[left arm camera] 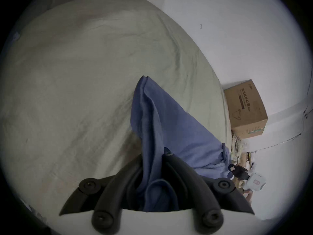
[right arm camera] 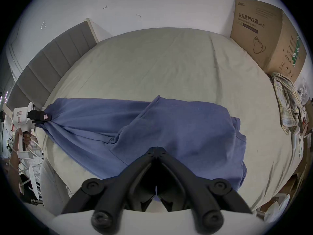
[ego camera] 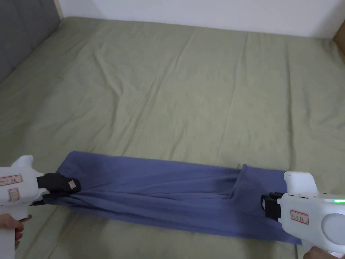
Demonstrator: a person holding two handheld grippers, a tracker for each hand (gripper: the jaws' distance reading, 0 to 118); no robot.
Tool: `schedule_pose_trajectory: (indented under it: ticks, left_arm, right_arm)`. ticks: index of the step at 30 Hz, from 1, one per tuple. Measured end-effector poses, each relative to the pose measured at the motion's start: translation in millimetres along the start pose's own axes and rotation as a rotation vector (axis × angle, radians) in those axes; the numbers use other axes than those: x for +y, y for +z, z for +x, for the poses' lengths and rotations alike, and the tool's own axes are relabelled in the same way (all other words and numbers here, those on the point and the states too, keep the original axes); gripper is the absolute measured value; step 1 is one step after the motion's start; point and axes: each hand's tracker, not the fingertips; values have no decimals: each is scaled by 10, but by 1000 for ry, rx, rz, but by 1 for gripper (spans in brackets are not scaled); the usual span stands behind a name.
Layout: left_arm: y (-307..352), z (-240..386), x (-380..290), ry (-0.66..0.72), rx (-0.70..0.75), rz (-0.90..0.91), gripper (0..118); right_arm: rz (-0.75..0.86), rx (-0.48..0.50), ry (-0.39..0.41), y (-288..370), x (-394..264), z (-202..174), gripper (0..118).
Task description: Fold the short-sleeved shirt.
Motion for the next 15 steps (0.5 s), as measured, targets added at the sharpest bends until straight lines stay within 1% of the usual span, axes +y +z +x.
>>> schedule_pose_trajectory:
  ticks: [3, 5, 7, 8, 10, 11, 13, 15]
  left_arm:
    - [22, 227, 49, -73, 63, 36, 6]
    - [42, 401, 91, -152, 96, 51, 6]
    - [83, 769, 92, -269, 131, 82, 6]
    - [134, 1142, -46, -325, 145, 89, 6]
    - [107, 1604, -148, -467, 170, 111, 6]
    - [64, 1836, -210, -574, 219, 144, 6]
    - [-95, 2211, -400, -753, 274, 139, 6]
    - [-327, 2603, -724, -935, 283, 113, 6]
  right_arm:
    - [10, 11, -7, 73, -17, -3, 0]
    - [18, 14, -11, 99, -34, 59, 0]
    - [29, 15, -26, 135, -47, 128, 0]
    - [34, 19, -40, 154, -53, 166, 0]
    - [51, 30, -68, 195, -68, 254, 0]
    - [56, 34, -89, 214, -78, 300, 0]
    - [70, 50, -128, 293, -95, 379, 0]
    - [78, 43, -151, 334, -127, 468, 0]
